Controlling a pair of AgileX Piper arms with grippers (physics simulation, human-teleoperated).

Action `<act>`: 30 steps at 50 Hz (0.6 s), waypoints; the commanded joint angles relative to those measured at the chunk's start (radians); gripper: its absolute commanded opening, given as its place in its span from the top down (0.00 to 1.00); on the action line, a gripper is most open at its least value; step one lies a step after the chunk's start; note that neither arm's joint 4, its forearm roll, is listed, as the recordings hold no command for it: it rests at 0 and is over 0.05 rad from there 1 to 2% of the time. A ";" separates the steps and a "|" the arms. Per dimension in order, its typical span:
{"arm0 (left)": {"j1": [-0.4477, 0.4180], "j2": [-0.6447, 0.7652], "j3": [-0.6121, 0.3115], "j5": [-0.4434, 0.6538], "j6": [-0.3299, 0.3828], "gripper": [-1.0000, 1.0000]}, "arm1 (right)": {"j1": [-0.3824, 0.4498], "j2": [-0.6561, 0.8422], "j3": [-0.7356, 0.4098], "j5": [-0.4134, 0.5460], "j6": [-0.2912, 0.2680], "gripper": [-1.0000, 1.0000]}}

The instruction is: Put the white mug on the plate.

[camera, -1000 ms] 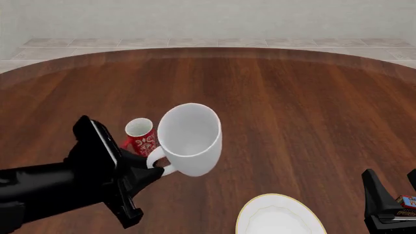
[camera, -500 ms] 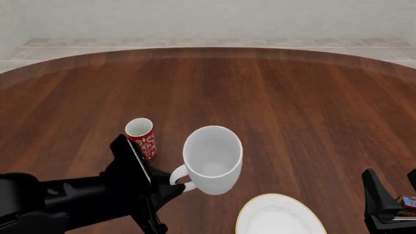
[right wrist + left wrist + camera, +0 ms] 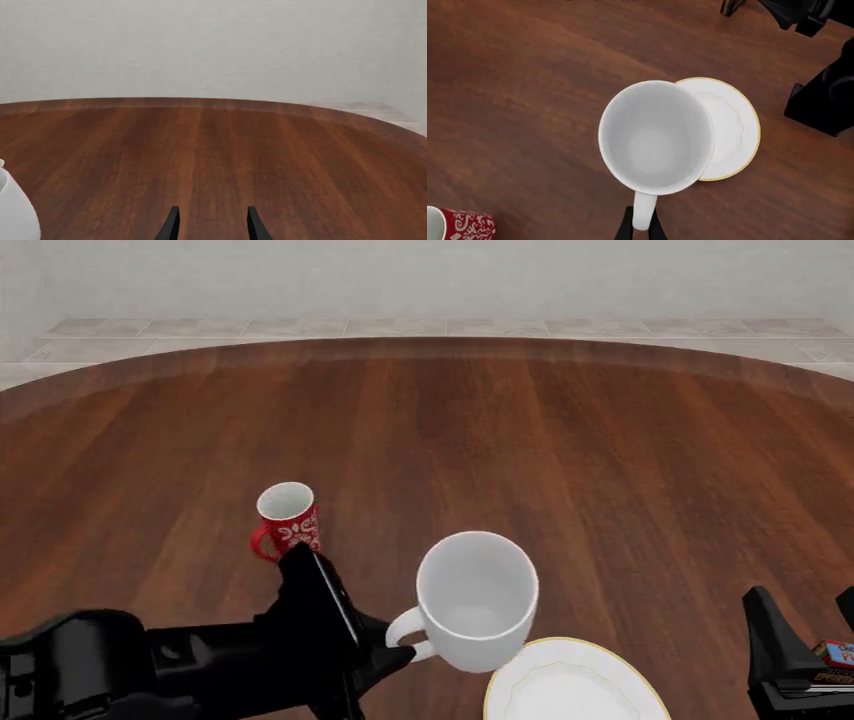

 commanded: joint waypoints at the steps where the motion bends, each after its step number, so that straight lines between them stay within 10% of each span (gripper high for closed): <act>1: -0.037 0.044 -0.010 -0.034 -0.004 1.00 | 0.000 0.000 0.000 0.000 0.000 0.00; 30: -0.094 0.135 -0.041 -0.080 -0.021 1.00 | 0.000 0.000 0.000 0.000 0.000 0.00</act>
